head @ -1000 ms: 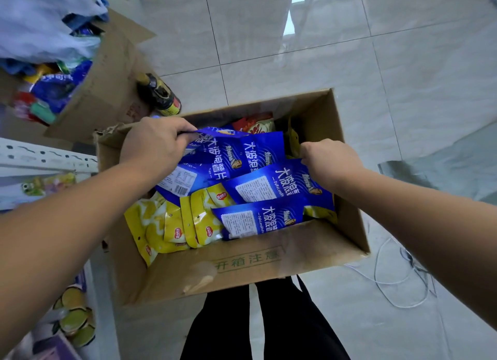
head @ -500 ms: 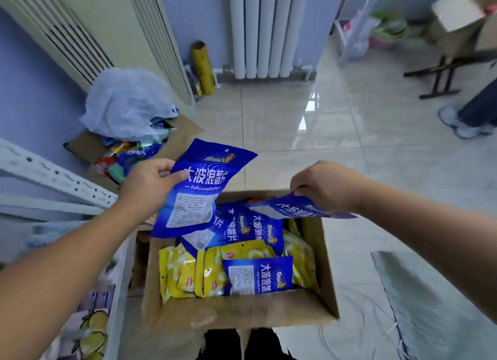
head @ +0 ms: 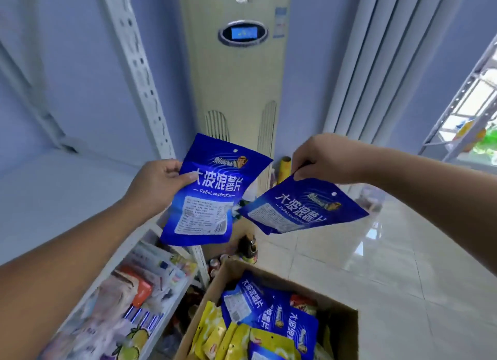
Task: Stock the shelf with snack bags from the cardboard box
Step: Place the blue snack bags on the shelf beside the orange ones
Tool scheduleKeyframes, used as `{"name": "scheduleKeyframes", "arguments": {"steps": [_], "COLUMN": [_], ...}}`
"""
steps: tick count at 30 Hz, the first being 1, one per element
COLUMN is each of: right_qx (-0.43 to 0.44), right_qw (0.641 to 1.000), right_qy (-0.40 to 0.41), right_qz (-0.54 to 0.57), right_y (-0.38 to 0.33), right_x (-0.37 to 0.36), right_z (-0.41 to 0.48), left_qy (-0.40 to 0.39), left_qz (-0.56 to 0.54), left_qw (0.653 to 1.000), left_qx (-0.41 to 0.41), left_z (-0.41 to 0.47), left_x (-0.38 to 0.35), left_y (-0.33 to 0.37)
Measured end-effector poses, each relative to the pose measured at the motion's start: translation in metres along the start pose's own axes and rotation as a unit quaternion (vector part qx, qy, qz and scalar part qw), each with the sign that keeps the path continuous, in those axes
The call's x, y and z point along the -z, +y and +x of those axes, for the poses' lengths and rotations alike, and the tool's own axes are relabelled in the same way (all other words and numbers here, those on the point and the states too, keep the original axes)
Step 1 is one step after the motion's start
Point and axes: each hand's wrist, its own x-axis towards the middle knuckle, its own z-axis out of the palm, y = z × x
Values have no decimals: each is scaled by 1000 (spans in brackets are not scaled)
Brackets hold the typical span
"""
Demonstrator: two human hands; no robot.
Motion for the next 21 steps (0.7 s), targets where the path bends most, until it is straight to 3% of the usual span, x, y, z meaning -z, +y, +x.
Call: {"name": "scheduleKeyframes", "arguments": {"steps": [10, 21], "right_qx": [146, 281], "right_qw": [988, 958], "right_qy": [56, 54], "right_qz": [12, -26], "right_y": [-179, -455], "right_x": [69, 58], "right_z": [48, 35], "left_qy": [177, 329], "left_qz": [-55, -60], "left_qw": [983, 940], "left_qx": [16, 66], "left_z": [-103, -329], "left_x": [195, 402], "left_y": [-14, -102]}}
